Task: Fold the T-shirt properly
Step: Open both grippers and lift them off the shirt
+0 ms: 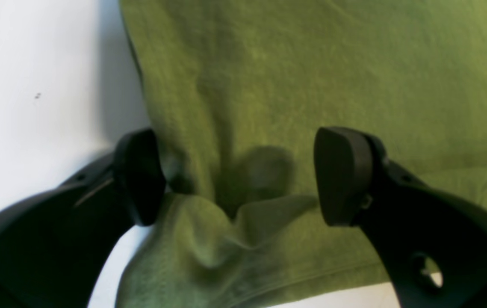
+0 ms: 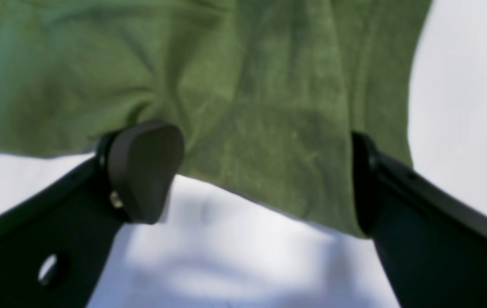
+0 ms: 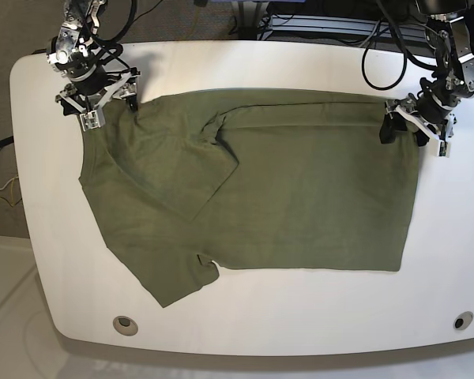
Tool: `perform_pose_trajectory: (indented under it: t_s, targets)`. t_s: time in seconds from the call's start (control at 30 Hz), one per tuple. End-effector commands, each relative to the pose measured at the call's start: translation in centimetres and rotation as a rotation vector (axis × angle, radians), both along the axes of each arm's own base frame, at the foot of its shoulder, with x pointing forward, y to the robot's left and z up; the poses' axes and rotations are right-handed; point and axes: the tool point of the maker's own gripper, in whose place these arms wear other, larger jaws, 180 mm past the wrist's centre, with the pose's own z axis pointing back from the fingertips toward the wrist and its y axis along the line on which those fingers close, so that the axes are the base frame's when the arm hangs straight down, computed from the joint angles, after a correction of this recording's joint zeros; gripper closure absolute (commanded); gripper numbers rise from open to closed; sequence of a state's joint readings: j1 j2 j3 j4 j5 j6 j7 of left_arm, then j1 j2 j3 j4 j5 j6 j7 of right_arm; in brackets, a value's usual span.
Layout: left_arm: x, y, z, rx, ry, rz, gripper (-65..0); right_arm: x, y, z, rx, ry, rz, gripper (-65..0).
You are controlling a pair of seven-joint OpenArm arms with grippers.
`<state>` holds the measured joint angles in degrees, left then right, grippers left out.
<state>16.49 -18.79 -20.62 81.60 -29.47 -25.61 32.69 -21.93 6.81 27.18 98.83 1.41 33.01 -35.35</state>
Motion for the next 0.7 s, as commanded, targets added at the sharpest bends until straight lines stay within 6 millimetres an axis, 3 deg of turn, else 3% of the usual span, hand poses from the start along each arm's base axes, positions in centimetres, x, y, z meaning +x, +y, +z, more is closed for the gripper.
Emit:
perform_pose_trajectory:
  t_s: [0.0,0.3,0.67]
  targets:
    - [-3.4,0.9,-2.7,0.075,0.195,-0.006,-50.6,-1.2,-2.3,-0.2,-0.110,0.088,-0.015,-51.8]
    - [-2.7,0.7,-1.5,0.089,0.160,-0.019,-50.6,0.0,-3.4,1.7,-0.145,0.055,-0.040,-51.8]
    - [-1.0,2.6,2.0,0.138,0.059,0.023,-50.6,1.8,-3.4,3.8,-0.174,0.002,-0.036,-51.8]
